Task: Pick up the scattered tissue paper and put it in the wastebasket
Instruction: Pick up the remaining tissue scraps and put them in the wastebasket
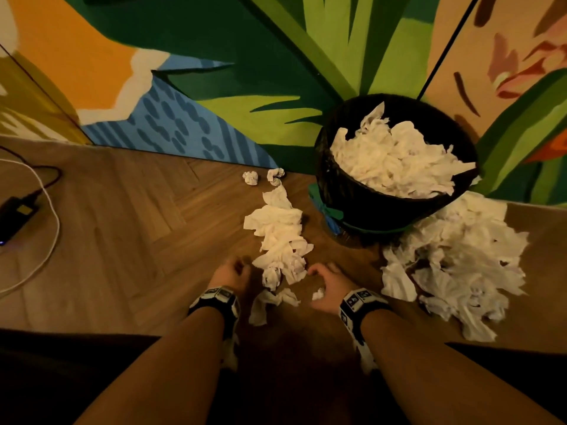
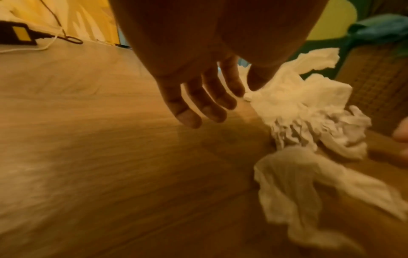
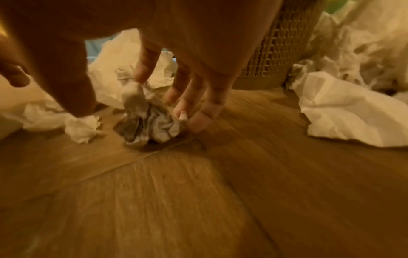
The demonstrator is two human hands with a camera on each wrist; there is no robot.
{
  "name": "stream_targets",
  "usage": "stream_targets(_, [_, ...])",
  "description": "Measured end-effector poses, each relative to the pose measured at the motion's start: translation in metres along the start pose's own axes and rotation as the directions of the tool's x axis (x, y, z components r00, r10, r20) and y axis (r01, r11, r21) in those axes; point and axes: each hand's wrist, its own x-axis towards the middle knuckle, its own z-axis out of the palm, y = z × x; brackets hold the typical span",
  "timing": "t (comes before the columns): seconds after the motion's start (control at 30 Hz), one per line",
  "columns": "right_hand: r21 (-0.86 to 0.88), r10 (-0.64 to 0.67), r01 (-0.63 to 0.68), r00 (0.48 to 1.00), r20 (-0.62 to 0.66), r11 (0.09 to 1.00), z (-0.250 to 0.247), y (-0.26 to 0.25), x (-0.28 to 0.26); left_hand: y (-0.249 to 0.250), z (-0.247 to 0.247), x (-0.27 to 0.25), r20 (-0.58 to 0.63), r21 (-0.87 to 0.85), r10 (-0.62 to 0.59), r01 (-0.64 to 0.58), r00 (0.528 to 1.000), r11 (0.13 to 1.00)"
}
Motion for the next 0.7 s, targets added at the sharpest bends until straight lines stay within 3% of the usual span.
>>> stream_targets(0.1, [-0.088,0.012,-0.012,1.000,0.001,0.996,0.006,0.006,-0.001,-0.003,0.017,-0.010,0.242,0.177,-0.019,-0.025,0.970,0.984])
stream_targets(0.17, [-0.070,0.058,-0.060,0.998,-0.030,0.996,0.009,0.013,-0.002,-0.001,0.025,-0.014,0.305,0.258,-0.010,-0.073,0.952,0.963])
stream_targets(0.33, [0.014,0.126,-0.126,0.991,-0.045,0.992,0.002,0.017,-0.008,0.010,0.026,-0.014,0.302,0.369,0.016,-0.132,0.953,0.920])
stream_targets(0.4, [0.017,0.103,-0.103,0.992,-0.069,0.995,-0.001,0.013,-0.008,0.011,0.022,-0.015,0.261,0.185,-0.075,0.026,0.962,0.982])
stream_targets(0.47, [0.000,0.052,-0.052,0.993,-0.106,0.999,-0.002,0.003,-0.006,0.010,0.014,-0.014,0.159,-0.066,-0.146,0.158,0.977,0.985])
stream_targets(0.53, [0.000,-0.025,0.025,0.992,-0.126,1.000,-0.002,-0.010,-0.001,0.010,0.005,-0.010,0.035,-0.149,-0.127,0.131,0.991,0.980])
stream_targets(0.6, [-0.007,-0.080,0.080,0.989,-0.128,0.997,-0.002,-0.024,0.004,0.013,0.003,-0.009,-0.058,-0.061,-0.041,0.038,0.997,0.997])
stream_targets(0.7, [-0.058,-0.092,0.084,0.985,-0.148,0.995,-0.003,-0.043,0.013,0.020,0.012,-0.014,-0.003,0.039,0.053,-0.053,0.999,0.998])
